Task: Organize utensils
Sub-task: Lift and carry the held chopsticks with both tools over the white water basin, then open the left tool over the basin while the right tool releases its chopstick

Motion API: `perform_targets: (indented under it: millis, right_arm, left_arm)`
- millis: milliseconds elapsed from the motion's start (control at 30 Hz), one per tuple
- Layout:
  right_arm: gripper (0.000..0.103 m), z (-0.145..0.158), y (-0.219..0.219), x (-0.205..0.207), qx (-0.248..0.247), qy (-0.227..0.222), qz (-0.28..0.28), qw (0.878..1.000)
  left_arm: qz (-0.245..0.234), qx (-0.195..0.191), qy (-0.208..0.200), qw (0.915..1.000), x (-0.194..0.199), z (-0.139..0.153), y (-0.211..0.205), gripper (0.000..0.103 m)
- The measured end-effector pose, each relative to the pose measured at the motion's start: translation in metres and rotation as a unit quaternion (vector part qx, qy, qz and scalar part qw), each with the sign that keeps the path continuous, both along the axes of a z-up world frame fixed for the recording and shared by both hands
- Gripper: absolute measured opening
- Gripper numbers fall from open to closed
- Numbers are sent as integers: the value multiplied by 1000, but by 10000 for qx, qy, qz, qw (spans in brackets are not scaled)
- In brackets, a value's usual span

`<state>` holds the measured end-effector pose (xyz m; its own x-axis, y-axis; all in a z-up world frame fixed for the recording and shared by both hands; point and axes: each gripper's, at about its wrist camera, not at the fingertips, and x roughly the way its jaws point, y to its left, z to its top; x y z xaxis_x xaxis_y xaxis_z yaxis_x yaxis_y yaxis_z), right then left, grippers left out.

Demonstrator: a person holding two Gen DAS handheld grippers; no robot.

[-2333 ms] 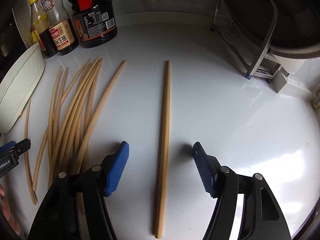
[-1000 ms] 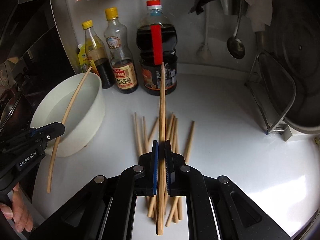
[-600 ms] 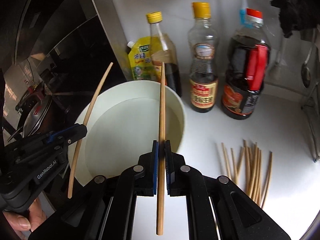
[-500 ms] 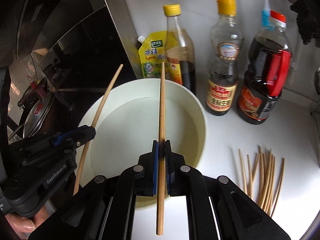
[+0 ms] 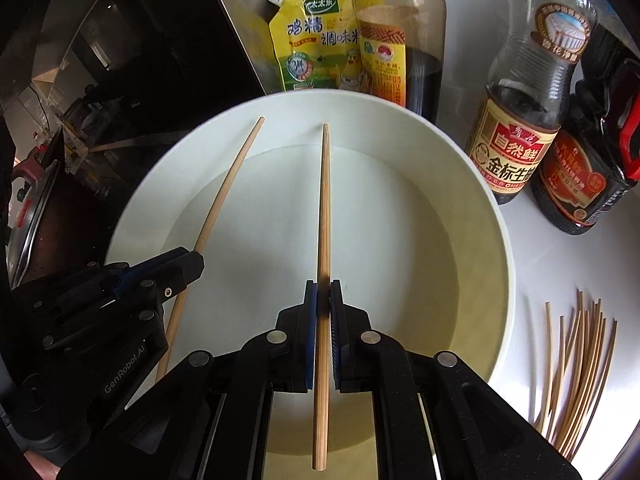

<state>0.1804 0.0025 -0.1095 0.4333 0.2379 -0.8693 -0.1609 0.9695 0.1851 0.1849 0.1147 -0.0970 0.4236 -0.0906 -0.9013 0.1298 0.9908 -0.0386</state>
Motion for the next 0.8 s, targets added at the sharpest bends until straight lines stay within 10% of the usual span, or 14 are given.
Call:
perform_targets:
  millis: [300, 467, 800]
  right_arm:
    - [6, -17, -1, 2, -149, 216, -35, 9997]
    - [14, -10, 1, -1, -195, 39, -35, 9998]
    - [20, 9, -14, -19, -192, -131, -202, 9995]
  left_arm:
    - [97, 11, 228, 9997, 9, -16, 5, 9]
    - [240, 22, 34, 9997, 8, -5, 12, 47]
    - [308, 35, -191, 9993, -4, 16, 19, 63]
